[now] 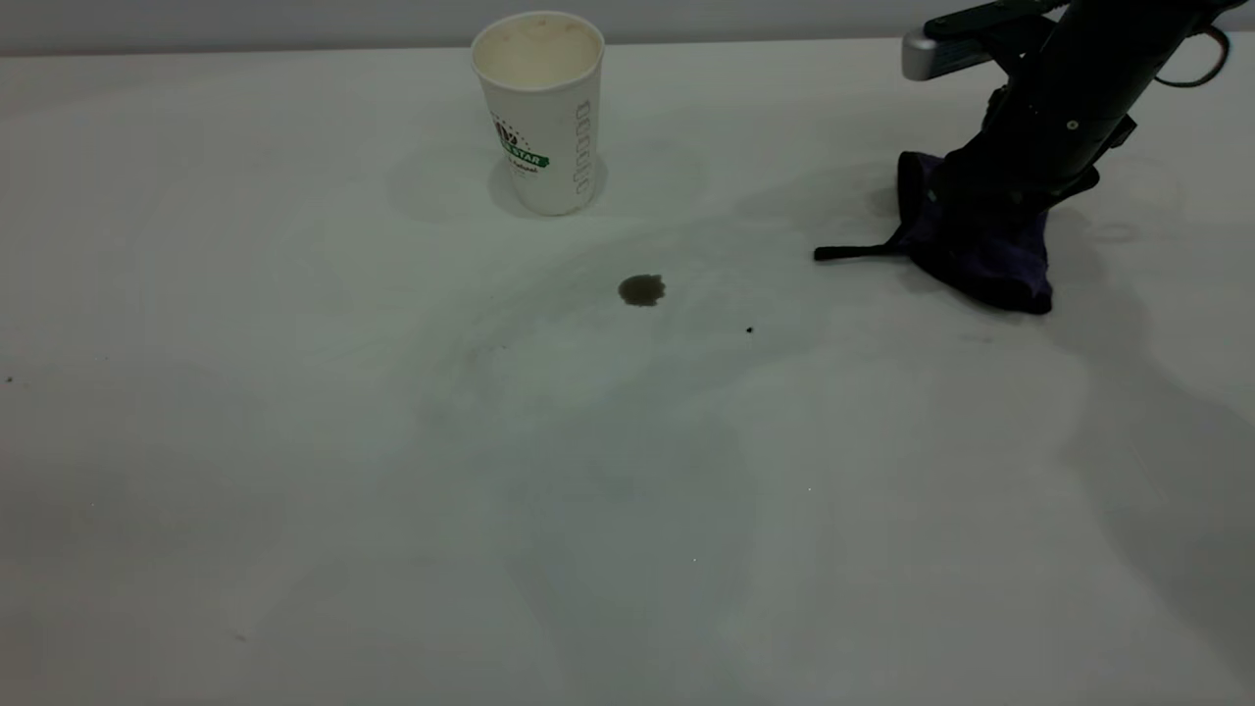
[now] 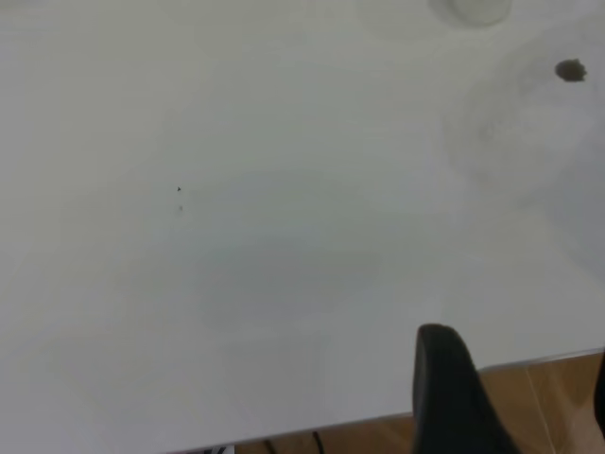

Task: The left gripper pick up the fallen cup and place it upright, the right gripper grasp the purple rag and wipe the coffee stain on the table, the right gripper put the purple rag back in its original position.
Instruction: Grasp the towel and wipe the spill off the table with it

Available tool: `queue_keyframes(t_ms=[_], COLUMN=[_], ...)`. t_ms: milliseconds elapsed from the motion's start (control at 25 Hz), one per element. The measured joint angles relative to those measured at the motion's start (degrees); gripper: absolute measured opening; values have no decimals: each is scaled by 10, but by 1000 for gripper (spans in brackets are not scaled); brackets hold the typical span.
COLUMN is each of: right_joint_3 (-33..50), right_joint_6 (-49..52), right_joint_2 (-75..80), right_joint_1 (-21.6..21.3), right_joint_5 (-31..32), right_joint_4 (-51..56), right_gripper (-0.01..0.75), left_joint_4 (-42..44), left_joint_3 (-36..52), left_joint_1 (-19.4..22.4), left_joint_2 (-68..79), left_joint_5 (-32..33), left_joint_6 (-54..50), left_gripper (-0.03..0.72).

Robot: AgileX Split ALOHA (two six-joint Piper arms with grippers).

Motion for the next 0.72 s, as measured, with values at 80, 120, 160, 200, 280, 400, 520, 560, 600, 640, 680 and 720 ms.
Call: queue_keyframes(t_ms=[80,120,160,200,280,400,520,560,600,640,680,720], right_joint_3=[-1,-3,-3,-3,-3,-3,-3,-3,-3,-3,-3,-3], right_joint_6=[0,0,-2,-5,-14,-21,-23,-23,-23,-23,-23,-23], right_joint_2=[1,1,1,1,2,3,5,6,6,7,9,11], right_joint_1=[2,6,11,17,40,97,165,191,212,234,264,285], right_joint_5=[6,11,14,16,22,27,26,24,20,14,5,-5], right_joint_4=[13,20,25,32,49,76,109,121,133,145,155,167], right_gripper=[320,221,140,103,98,99,99,99,99,99,99,99], left_joint_4=[0,0,0,0,0,0,0,0,0,0,0,0], left_joint_3=[0,0,0,0,0,0,0,0,0,0,0,0], left_joint_1=[0,0,0,0,0,0,0,0,0,0,0,0], left_joint_2=[0,0,0,0,0,0,0,0,0,0,0,0], left_joint_5=[0,0,0,0,0,0,0,0,0,0,0,0], left_joint_6=[0,0,0,0,0,0,0,0,0,0,0,0], left_gripper=[434,434,434,434,434,434,434,434,433,433,433,433])
